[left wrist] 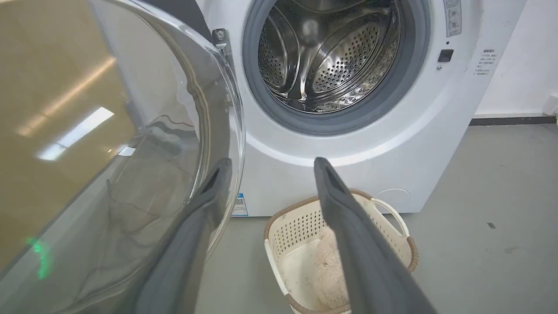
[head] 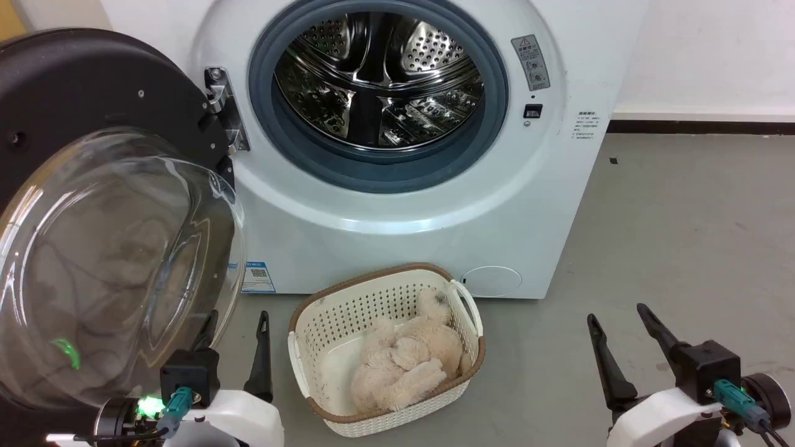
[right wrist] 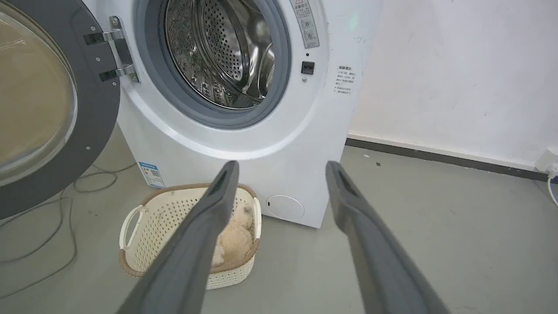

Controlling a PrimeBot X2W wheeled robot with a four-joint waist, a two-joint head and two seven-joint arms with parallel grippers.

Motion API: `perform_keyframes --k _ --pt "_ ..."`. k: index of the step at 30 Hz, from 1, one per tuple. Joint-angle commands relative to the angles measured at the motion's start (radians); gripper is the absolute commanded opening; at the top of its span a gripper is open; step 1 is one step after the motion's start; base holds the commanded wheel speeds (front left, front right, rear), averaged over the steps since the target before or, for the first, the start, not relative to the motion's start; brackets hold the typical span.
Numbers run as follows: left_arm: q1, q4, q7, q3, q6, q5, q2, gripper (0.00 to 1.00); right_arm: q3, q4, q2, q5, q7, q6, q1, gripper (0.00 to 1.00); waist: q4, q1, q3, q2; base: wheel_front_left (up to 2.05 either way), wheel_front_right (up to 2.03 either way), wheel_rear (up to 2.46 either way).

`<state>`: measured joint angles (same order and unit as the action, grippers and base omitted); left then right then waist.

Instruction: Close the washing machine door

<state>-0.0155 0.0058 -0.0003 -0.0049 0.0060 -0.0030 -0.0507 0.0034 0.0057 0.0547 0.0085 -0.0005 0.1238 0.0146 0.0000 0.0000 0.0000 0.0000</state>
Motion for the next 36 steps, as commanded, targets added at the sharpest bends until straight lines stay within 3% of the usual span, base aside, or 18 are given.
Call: perform_keyframes --k 1,16,36 --pt "0.000 0.001 -0.003 0.000 0.000 -0.002 0.000 1.00 0.001 0.001 0.000 0.002 -0.003 0.000 0.000 1.00 0.000 0.0000 0.000 0.0000 0.00 0.00 0.00" --pt "-0.002 0.007 -0.036 -0.006 0.000 -0.016 0.000 1.00 0.012 0.006 0.002 0.030 -0.036 0.001 0.003 1.00 0.016 0.0000 0.001 0.0000 0.00 0.00 0.00" --pt "-0.010 0.007 -0.076 -0.007 0.000 -0.027 0.000 1.00 0.039 0.015 0.009 0.070 -0.076 0.002 0.006 1.00 0.095 0.0000 -0.005 0.0000 0.00 0.00 0.00"
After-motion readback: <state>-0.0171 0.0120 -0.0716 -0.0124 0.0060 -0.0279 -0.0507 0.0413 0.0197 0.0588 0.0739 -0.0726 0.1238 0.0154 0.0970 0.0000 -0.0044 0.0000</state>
